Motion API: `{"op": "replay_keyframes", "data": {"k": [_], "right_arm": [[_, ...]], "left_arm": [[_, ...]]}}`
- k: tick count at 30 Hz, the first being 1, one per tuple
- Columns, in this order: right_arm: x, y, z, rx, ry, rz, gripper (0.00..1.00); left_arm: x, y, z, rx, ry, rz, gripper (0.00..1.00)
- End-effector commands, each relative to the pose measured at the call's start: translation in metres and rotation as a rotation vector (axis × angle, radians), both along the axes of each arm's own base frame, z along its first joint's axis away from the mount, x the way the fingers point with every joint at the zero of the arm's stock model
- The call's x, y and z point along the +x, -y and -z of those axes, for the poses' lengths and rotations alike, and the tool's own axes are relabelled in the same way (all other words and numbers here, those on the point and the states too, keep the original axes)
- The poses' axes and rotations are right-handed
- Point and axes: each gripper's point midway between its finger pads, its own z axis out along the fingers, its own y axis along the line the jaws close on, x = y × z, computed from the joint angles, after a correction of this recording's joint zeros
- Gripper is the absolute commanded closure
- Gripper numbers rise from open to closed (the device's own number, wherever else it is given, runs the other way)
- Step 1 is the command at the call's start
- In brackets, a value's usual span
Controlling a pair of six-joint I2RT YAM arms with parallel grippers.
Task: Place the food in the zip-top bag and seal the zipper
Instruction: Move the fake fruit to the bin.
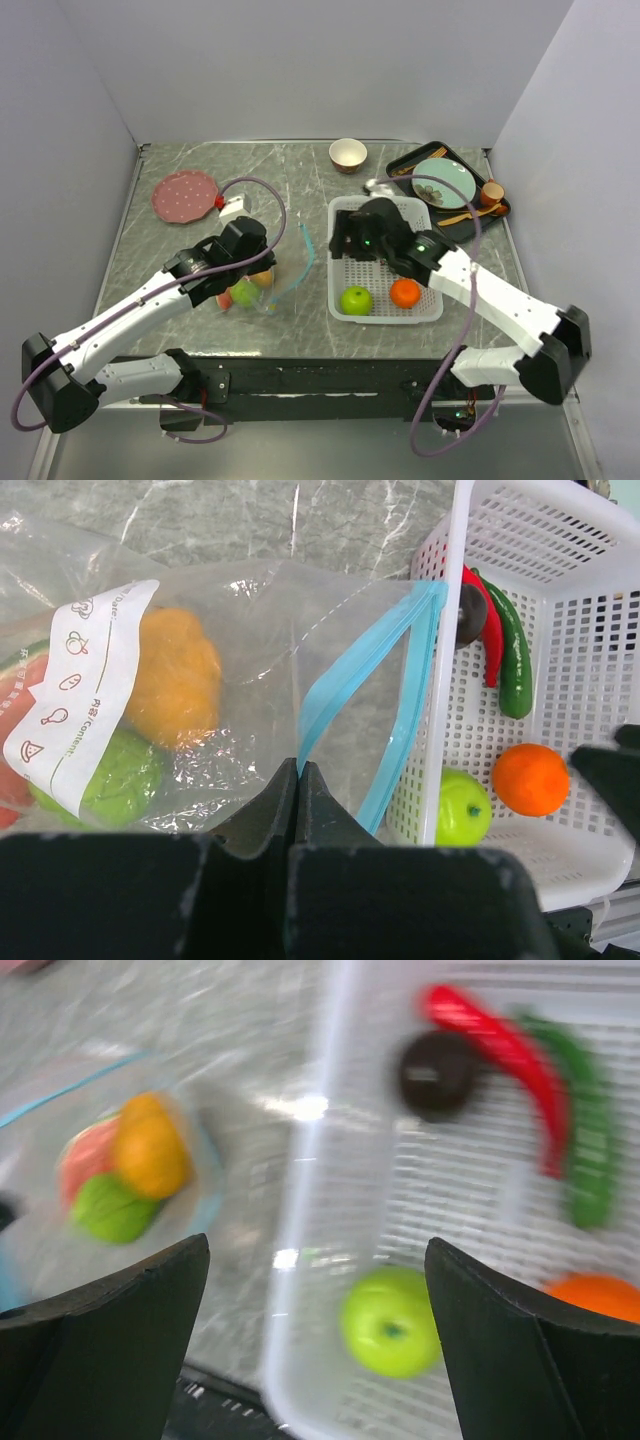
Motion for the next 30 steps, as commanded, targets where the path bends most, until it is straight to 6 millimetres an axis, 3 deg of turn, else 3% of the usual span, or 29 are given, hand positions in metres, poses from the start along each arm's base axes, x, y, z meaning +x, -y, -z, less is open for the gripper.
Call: {"op": "replay_keyframes", "data": {"k": [1, 5, 9, 12, 16, 26, 30], "right_arm": [[0.009, 0.072, 0.015, -0.099, -0.009, 0.264, 0.04], [-0.003, 0.078, 0.037, -0.077, -0.106, 0.183, 0.10], [-0.028, 0.073, 0.081, -0.079, -0.212, 0.104, 0.11], [-0.047, 0.051, 0.096, 0.018, -0.283, 0.006, 0.15], [-0.056, 0.037, 0.095, 0.108, -0.280, -0.050, 0.11], [-0.060, 0.030, 0.090, 0.112, -0.273, -0.121, 0.07], [-0.063, 0.030, 0.101, 0.099, -0.310, -0.114, 0.08]], "left_arm": [[0.002, 0.001, -0.005, -0.017, 0.033, 0.000, 0.99], [0.002, 0.001, -0.005, -0.011, 0.028, 0.003, 0.99], [0.002, 0.002, -0.002, -0.017, 0.031, 0.007, 0.99], [0.002, 0.005, 0.001, -0.021, 0.021, 0.018, 0.99], [0.003, 0.007, 0.004, -0.009, 0.004, 0.016, 0.99], [0.003, 0.009, 0.010, -0.011, -0.008, 0.020, 0.99], [0.003, 0.010, 0.011, -0.006, -0.012, 0.024, 0.99]]}}
